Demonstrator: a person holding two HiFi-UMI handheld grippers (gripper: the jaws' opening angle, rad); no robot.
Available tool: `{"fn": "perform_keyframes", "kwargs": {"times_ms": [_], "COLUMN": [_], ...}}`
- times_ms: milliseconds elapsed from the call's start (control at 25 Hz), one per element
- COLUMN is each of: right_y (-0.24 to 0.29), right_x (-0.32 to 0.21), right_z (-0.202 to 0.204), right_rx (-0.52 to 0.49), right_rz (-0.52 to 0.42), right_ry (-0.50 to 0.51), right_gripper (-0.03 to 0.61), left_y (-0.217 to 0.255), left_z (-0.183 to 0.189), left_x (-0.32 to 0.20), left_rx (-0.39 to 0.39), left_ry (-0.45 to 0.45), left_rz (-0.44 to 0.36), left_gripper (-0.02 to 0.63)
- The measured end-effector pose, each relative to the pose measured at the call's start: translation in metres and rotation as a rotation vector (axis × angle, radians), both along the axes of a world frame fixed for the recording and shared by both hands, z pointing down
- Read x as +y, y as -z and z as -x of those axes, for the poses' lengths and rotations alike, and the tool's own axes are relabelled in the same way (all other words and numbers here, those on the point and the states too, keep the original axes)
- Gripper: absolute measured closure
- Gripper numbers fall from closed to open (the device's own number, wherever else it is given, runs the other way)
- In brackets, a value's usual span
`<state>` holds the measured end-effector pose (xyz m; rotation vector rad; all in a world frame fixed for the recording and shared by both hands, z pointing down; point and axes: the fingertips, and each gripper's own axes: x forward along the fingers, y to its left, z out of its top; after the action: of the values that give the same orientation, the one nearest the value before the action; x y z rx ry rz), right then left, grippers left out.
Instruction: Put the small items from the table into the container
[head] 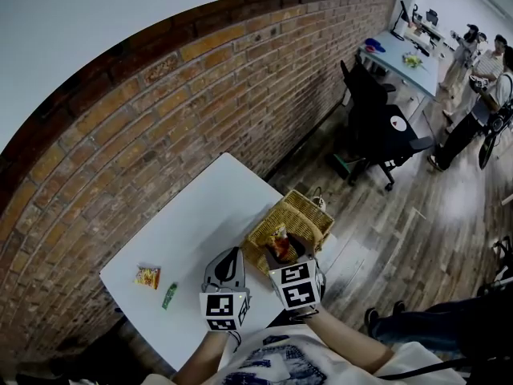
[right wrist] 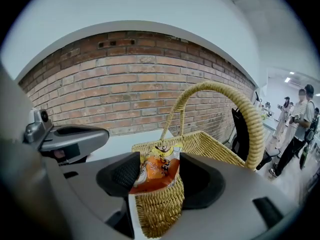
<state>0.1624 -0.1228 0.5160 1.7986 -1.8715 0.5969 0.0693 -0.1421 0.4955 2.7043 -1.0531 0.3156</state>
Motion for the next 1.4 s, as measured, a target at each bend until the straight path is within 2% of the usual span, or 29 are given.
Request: {"fn": "perform_keyframes", "kwargs": {"times_ms": [400, 720, 880, 1160, 1400], "right_y": [0.014, 0.039, 0.048, 0.046, 0.049], "right_x": [0.002, 0.001, -0.002, -0.007, -0.007], "right_z": [0.003, 0.026, 0.038, 0.028, 0.024], "right_rx": [-0.017, -0.038, 0.005, 0.039, 0.038], "right_rz": [-0.060, -0.155, -0.182, -0.182, -0.190], "right_ry": [0.000, 0.072, 0.097, 0.062, 0.058], "right_gripper": [0.337, 0.339, 0.339, 0.337, 0.338], "left_y": [0.003, 0.012, 0.016, 0.015, 0.013], "left_z": [0.007, 0.022, 0.040, 0.068, 0.067], "left_x": [0.002, 0.006, 0.006, 0.007, 0.007], "left_rx": [-0.010, -0.016, -0.016, -0.018, -0.018], "left_ry": [0.017, 0.058, 0.102, 0.167, 0.171], "left_rz": [-0.011, -0.043, -0.046, -0.036, -0.031], "left_gripper": [0.565, 0.565, 0.565, 0.565, 0.565]}}
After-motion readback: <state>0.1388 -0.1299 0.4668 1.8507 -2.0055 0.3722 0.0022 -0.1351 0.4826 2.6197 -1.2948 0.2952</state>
